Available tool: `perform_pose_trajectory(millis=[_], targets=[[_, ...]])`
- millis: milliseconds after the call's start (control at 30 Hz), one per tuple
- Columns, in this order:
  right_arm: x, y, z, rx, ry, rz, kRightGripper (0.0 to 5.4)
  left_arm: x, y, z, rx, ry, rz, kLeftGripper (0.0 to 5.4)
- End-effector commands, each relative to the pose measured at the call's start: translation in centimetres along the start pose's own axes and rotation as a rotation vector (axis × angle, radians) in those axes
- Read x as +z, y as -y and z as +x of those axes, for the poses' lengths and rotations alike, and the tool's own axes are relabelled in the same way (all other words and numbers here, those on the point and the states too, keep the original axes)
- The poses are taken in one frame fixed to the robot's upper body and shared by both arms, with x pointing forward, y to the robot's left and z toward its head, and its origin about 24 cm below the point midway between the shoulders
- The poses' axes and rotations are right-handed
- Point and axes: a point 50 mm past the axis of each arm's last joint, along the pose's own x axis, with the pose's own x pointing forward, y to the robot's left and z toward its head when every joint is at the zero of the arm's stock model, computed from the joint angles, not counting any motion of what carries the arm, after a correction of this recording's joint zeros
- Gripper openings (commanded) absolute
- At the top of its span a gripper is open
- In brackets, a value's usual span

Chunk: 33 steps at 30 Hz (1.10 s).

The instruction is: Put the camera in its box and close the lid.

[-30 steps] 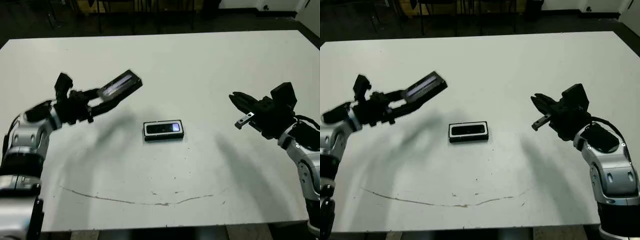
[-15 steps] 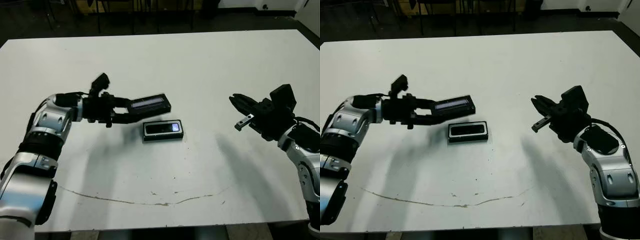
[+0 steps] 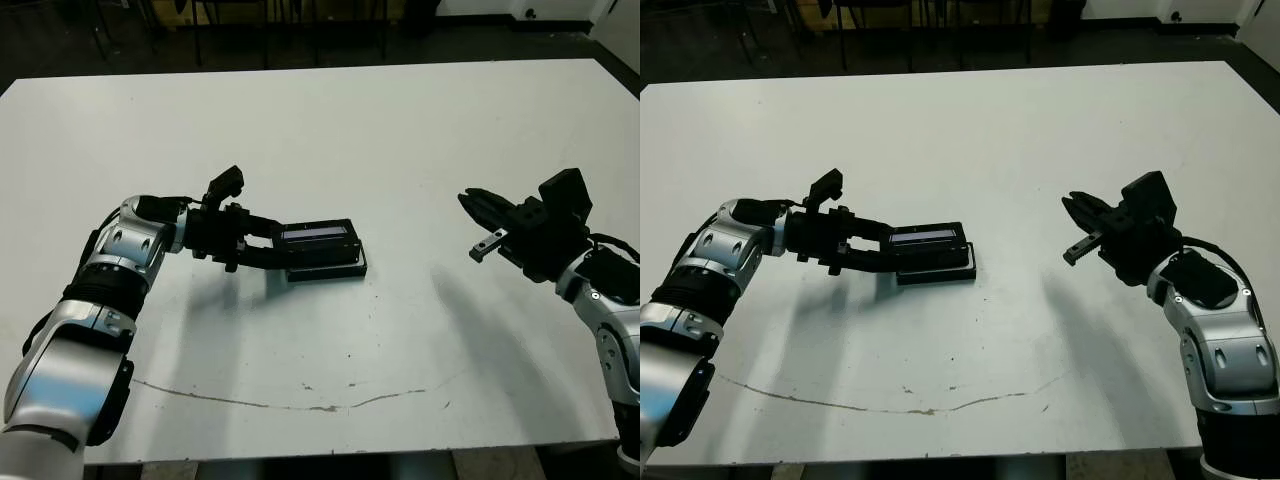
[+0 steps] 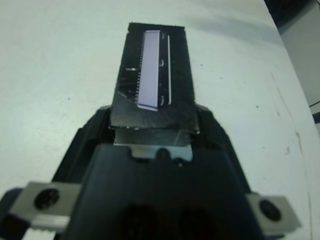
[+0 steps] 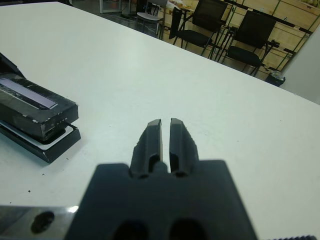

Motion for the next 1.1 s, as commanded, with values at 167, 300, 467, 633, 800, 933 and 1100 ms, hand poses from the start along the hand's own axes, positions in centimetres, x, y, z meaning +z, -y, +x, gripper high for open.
perform_pose_trajectory(millis=[167,300,467,633,800,933,1100], targets=[[-0.4,0.1,0.0,0.002,-0.028,0.006,0.0,-1.2,0.0,0.5,-0.015,-0.081,-0.008,2.63],[-0.4,0.1,0.0,0.007,-0.025,-0.003,0.0,-1.5,-0.1,0.6,-0.017,-0.094,-0.025,2.63],[-0.6,0.1,0.1,0.007,-0.024,0.001,0.0,-1.6,-0.2,0.6,-0.002,-0.092,-0.015,2.63],[-0.6,0.1,0.0,0.008,-0.03,0.005,0.0,-1.8,0.0,0.5,-0.01,-0.093,0.0,2.63],[-0.7,0.2,0.0,0.007,-0.028,0.009,0.0,-2.2,0.5,0.4,-0.043,-0.067,-0.028,2.63],[-0.8,0.2,0.0,0.011,-0.024,0.008,0.0,-2.5,1.0,0.7,-0.067,-0.052,-0.045,2.63],[-0.7,0.1,0.0,0.011,-0.024,0.004,0.0,-2.7,1.6,1.3,-0.102,-0.03,-0.05,2.63]])
